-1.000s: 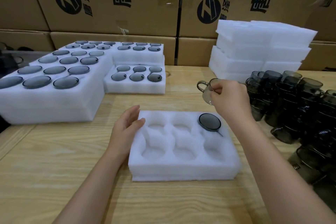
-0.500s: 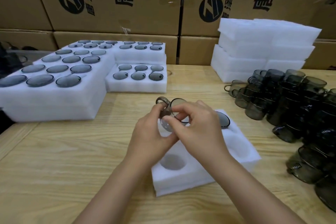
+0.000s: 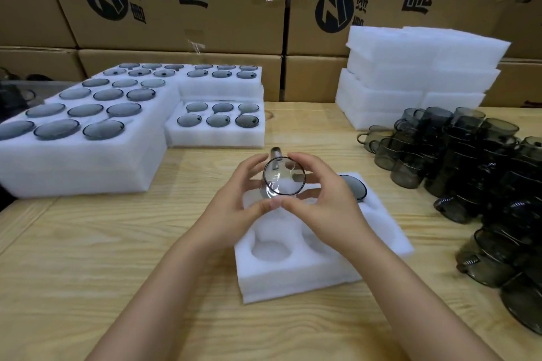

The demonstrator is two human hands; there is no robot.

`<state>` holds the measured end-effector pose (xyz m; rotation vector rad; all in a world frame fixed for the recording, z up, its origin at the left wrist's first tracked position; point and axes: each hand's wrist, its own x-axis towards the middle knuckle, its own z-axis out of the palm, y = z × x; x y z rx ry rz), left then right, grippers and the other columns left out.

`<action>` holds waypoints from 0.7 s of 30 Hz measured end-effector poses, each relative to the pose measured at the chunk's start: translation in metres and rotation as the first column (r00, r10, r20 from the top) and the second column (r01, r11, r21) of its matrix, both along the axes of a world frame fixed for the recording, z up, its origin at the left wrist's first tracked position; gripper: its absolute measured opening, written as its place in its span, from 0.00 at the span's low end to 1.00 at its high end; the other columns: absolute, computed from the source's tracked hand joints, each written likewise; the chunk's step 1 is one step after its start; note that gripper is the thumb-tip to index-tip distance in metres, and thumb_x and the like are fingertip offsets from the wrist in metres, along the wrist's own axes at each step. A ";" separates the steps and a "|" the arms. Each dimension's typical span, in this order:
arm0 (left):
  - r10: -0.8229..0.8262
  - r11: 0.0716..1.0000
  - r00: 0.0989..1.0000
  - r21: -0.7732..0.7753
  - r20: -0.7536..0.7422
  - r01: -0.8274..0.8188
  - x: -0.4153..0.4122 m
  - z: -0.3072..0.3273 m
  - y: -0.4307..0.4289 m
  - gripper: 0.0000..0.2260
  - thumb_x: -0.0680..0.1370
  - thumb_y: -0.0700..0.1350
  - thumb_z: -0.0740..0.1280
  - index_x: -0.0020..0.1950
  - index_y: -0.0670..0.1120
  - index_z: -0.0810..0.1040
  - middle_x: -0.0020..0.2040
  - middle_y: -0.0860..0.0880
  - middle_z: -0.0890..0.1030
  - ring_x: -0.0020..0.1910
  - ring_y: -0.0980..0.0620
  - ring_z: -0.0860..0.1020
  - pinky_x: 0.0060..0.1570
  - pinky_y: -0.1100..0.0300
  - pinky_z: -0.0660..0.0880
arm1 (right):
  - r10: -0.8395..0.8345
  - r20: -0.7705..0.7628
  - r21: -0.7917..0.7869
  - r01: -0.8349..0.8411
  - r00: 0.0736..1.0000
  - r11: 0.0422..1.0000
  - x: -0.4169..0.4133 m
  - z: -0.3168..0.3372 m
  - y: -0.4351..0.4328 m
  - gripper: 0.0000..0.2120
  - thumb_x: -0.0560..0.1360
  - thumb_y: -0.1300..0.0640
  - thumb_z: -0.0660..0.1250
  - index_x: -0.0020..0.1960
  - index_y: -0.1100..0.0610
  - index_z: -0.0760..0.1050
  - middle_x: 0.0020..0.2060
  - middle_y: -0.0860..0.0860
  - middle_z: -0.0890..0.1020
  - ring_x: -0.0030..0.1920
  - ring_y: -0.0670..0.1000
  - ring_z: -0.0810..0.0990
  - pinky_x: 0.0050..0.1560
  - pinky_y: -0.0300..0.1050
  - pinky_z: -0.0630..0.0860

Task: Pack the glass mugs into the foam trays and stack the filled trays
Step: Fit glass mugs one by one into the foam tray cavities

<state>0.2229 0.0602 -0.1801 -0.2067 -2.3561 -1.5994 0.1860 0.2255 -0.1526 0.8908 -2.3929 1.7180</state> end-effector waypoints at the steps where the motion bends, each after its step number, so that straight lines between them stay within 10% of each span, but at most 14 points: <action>1: 0.007 1.000 1.000 -0.023 0.009 -0.007 0.000 0.003 -0.001 0.28 0.71 0.55 0.71 0.68 0.60 0.64 0.66 0.57 0.73 0.62 0.59 0.75 0.63 0.53 0.72 | -0.082 0.016 -0.033 0.083 0.996 0.996 0.002 -0.001 -0.002 0.27 0.63 0.53 0.78 0.54 0.36 0.68 0.54 0.38 0.77 0.53 0.40 0.76 0.50 0.40 0.76; 10: 0.019 0.917 0.998 -0.396 -0.058 -0.040 -0.015 0.039 0.027 0.25 0.64 0.52 0.75 0.58 0.60 0.71 0.55 0.61 0.75 0.54 0.65 0.73 0.53 0.64 0.73 | -0.331 0.138 -0.166 0.351 0.933 0.921 0.010 -0.005 -0.009 0.28 0.55 0.44 0.77 0.45 0.43 0.63 0.47 0.45 0.77 0.46 0.46 0.78 0.40 0.34 0.73; 17: -0.023 0.989 1.000 -0.149 -0.021 0.020 -0.022 0.034 0.026 0.27 0.65 0.42 0.80 0.56 0.62 0.74 0.55 0.51 0.74 0.50 0.58 0.79 0.54 0.64 0.75 | -0.223 0.107 -0.052 0.229 0.969 0.972 -0.002 -0.002 0.011 0.24 0.61 0.38 0.76 0.47 0.42 0.65 0.55 0.35 0.62 0.61 0.44 0.65 0.55 0.33 0.66; 21: -0.103 0.995 0.991 0.009 0.085 0.103 -0.022 0.031 0.023 0.28 0.65 0.46 0.80 0.63 0.57 0.75 0.56 0.52 0.77 0.53 0.56 0.80 0.53 0.59 0.77 | -0.072 0.171 -0.118 0.093 0.983 0.989 -0.013 0.001 0.027 0.09 0.72 0.50 0.70 0.45 0.50 0.70 0.62 0.41 0.70 0.58 0.47 0.75 0.58 0.44 0.70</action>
